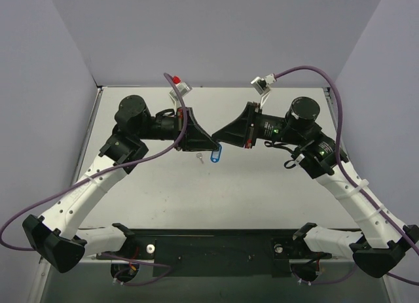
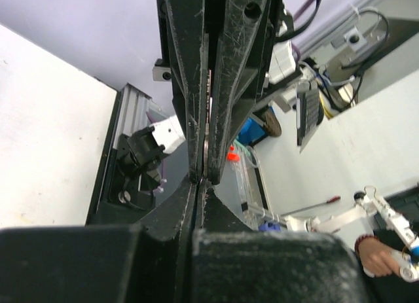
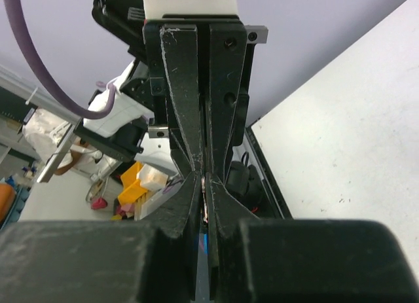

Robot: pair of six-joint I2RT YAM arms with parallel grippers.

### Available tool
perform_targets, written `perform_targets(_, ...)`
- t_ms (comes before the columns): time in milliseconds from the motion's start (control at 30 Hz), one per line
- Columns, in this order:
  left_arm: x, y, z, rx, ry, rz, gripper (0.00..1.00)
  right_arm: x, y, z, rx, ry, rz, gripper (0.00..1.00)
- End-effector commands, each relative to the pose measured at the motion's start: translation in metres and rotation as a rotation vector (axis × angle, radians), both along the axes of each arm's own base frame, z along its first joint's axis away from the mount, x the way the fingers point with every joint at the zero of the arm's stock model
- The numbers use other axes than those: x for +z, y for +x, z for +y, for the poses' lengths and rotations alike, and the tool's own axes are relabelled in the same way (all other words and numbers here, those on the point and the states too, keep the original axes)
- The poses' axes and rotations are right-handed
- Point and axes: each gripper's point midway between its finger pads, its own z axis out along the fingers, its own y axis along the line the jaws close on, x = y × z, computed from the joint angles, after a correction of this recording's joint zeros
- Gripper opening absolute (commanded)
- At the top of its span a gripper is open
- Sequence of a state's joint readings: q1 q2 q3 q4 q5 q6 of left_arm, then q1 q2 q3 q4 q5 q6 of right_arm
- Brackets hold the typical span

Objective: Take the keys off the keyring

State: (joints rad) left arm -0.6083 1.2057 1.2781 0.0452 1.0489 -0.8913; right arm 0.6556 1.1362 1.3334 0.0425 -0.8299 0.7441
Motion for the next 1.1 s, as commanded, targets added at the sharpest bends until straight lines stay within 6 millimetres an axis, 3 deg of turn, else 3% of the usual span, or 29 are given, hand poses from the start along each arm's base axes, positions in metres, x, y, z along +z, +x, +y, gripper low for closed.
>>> perform_targets(0, 0.048, 0.014, -0.005, 0.155, -0.166, -0.022, 0.00, 0.003, 0.009, 0.006, -0.037, 0.049, -0.012, 0.00)
perform_targets(233, 0.053, 0.038, 0.001, 0.307, -0.303, 0.176, 0.00, -0.008, 0.027, 0.013, -0.123, 0.074, 0.017, 0.00)
perform_targets(533, 0.058, 0.056, 0.020, 0.470, -0.410, 0.237, 0.00, -0.018, 0.036, 0.017, -0.158, 0.090, 0.031, 0.00)
perform_targets(833, 0.059, 0.063, 0.031, 0.576, -0.466, 0.277, 0.00, -0.022, 0.034, 0.021, -0.149, 0.118, 0.046, 0.00)
perform_targets(1067, 0.048, 0.073, 0.032, 0.659, -0.455, 0.339, 0.00, -0.025, 0.029, 0.021, -0.142, 0.112, 0.043, 0.00)
